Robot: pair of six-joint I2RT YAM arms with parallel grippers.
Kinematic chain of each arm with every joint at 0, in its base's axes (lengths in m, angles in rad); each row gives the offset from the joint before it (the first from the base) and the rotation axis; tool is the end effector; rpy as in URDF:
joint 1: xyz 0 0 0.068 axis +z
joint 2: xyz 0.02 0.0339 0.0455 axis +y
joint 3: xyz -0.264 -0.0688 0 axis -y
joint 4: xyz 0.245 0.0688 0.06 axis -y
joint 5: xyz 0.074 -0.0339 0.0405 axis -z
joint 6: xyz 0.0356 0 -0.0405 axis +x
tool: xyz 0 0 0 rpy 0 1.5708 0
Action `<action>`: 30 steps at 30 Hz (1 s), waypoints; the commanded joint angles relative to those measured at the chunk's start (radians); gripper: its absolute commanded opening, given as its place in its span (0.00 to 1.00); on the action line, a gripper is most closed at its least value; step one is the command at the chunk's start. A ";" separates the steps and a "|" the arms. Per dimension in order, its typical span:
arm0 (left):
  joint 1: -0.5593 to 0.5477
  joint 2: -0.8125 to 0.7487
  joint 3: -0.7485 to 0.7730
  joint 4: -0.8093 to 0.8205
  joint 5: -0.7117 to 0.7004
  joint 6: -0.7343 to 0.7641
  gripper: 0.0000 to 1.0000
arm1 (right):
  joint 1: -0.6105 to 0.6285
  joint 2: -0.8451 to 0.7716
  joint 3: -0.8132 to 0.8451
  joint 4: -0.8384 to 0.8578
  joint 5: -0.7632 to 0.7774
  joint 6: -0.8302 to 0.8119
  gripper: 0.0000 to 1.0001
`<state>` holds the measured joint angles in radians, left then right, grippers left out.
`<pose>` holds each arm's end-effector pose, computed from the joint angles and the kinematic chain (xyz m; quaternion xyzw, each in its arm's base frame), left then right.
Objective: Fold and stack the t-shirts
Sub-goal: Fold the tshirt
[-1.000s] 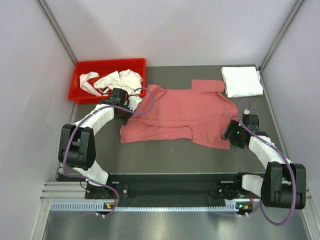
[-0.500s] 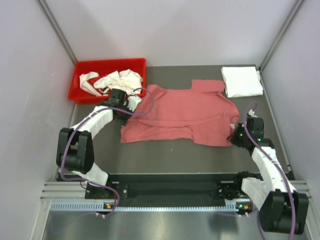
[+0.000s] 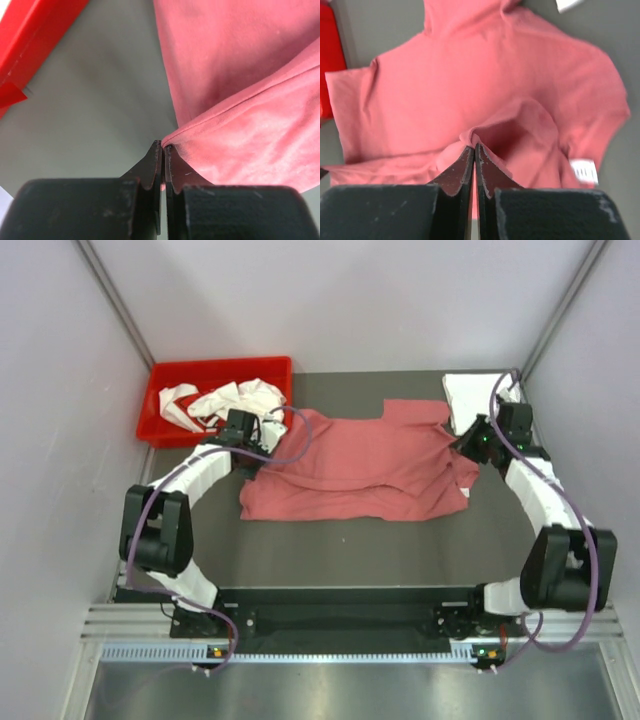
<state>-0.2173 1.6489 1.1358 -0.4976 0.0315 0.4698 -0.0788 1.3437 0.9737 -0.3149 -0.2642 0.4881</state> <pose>0.3334 -0.0748 0.2159 0.3278 0.9033 0.0198 0.2761 0.2944 -0.0139 0.2695 0.1963 0.8757 0.2029 0.3918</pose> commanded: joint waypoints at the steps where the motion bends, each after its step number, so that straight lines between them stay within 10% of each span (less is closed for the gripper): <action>1: -0.007 0.017 0.048 0.057 -0.022 -0.002 0.00 | 0.013 0.118 0.135 0.111 -0.034 0.020 0.00; 9: -0.011 0.069 0.059 0.073 -0.070 0.006 0.00 | 0.037 0.379 0.330 0.177 0.028 0.130 0.13; 13: -0.013 0.088 0.067 0.082 -0.077 0.003 0.01 | 0.040 0.471 0.425 0.172 0.063 0.132 0.43; 16: -0.013 0.086 0.087 0.050 -0.079 -0.014 0.23 | 0.043 0.479 0.526 0.001 0.211 0.003 0.54; 23: -0.001 -0.093 0.012 -0.045 -0.036 -0.068 0.88 | 0.042 0.093 0.070 -0.030 0.313 -0.135 0.56; 30: 0.025 -0.124 -0.134 -0.064 -0.039 -0.143 0.78 | 0.022 0.044 -0.130 -0.036 0.270 -0.138 0.51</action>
<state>-0.2016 1.5028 1.0569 -0.5262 -0.0162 0.3817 -0.0463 1.3781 0.8864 -0.3470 -0.0040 0.3786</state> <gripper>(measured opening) 0.798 0.522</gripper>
